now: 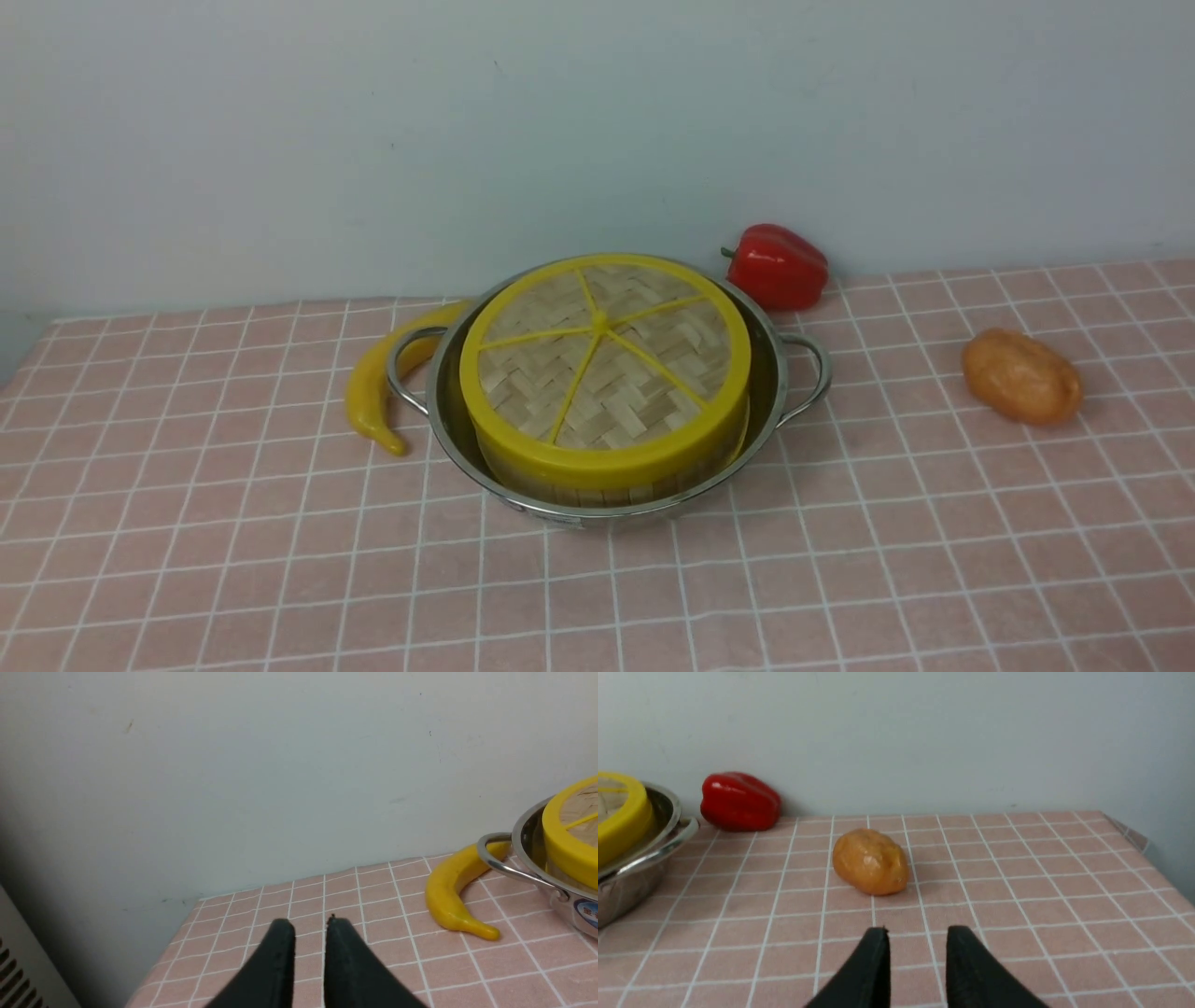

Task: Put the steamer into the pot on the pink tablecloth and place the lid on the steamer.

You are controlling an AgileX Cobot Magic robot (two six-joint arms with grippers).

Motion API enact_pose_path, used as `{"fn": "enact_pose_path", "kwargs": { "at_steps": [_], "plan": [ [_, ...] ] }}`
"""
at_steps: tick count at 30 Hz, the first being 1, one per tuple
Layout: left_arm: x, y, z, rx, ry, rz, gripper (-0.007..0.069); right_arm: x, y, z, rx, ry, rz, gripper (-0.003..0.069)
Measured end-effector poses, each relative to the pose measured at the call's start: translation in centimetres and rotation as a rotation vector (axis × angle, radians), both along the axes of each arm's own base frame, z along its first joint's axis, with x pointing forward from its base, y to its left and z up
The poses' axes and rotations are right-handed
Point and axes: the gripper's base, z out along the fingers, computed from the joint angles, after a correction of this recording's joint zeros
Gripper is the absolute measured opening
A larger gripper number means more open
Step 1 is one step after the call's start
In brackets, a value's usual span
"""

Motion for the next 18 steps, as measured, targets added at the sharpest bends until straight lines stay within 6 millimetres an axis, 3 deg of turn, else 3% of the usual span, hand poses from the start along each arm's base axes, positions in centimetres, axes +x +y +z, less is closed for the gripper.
{"fn": "enact_pose_path", "kwargs": {
  "at_steps": [18],
  "plan": [
    [0.00, 0.00, 0.00, 0.001, 0.000, 0.000, 0.0117, 0.02, 0.00, -0.18, 0.003, 0.004, 0.000, 0.0239]
  ]
}}
